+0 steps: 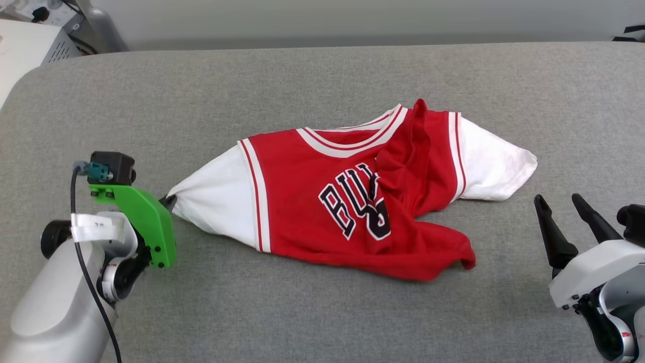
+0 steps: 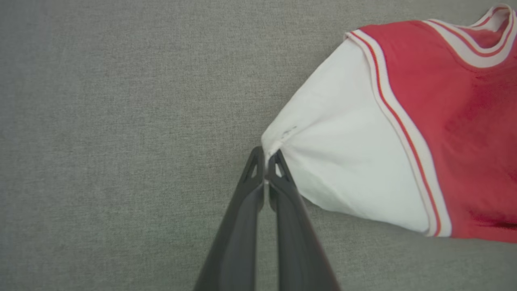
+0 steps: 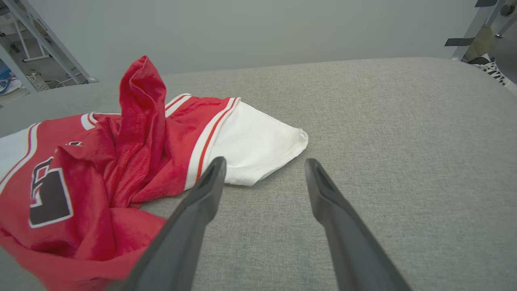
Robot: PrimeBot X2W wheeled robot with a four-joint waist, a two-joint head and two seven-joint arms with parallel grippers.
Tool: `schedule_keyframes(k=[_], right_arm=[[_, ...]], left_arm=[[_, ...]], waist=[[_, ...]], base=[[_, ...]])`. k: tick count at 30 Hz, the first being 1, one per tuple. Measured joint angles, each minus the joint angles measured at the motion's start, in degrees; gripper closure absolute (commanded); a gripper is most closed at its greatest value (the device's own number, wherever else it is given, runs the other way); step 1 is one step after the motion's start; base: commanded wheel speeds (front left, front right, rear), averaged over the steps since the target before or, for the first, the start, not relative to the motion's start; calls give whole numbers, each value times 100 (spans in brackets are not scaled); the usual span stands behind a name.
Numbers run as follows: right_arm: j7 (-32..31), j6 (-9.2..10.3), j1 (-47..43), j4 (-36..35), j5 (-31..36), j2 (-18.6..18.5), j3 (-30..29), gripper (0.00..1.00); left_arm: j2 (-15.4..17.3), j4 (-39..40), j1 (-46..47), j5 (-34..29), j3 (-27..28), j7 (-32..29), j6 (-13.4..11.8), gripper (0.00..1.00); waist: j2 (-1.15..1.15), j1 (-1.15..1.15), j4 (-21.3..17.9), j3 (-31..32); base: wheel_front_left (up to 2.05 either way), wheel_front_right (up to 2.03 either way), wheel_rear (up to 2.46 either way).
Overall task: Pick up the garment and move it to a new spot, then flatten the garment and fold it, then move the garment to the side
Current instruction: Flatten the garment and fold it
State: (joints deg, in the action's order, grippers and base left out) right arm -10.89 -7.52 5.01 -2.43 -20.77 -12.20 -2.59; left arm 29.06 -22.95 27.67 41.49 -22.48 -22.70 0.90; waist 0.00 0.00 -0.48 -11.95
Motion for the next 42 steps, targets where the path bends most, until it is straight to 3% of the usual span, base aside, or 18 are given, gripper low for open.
schedule_keyframes(k=[5,6,7,17,24,30,35,42], right_arm=[[-80,0,1,2,44,7,0,0],[-97,0,1,1,46,11,-2,0],[-98,0,1,1,49,13,-4,0],[-361,0,-27,-122,62,-134,89,0],[-1131,0,-6,-344,-410,-633,900,0],[-1991,0,397,-193,-946,-1147,1768,0],[-2614,0,818,333,-1296,-1341,2282,0],[-2770,0,1304,1189,-1377,-1483,2820,0]], left_arm=[[-14,-412,-23,-155,-185,118,-56,100],[-10,-495,-21,-277,-232,214,-80,26],[-12,-569,-16,-399,-269,342,-109,0],[-408,-289,55,-912,-420,2278,-42,0],[-817,294,-432,-1328,-633,3539,-260,0],[-1155,847,-951,-1652,-583,3734,-495,0],[-1346,1183,-1293,-1933,-390,3737,-495,0],[-1591,1265,-1417,-2159,-100,3737,-382,0]], waist=[[0,0,46,-51],[0,0,53,-50],[0,0,61,-45],[0,0,274,172],[0,0,629,367],[0,0,993,457],[0,0,1303,478],[0,0,1659,422]], base=[[0,0,0],[0,0,0],[0,0,0],[0,0,0],[0,0,0],[0,0,0],[0,0,0],[0,0,0]])
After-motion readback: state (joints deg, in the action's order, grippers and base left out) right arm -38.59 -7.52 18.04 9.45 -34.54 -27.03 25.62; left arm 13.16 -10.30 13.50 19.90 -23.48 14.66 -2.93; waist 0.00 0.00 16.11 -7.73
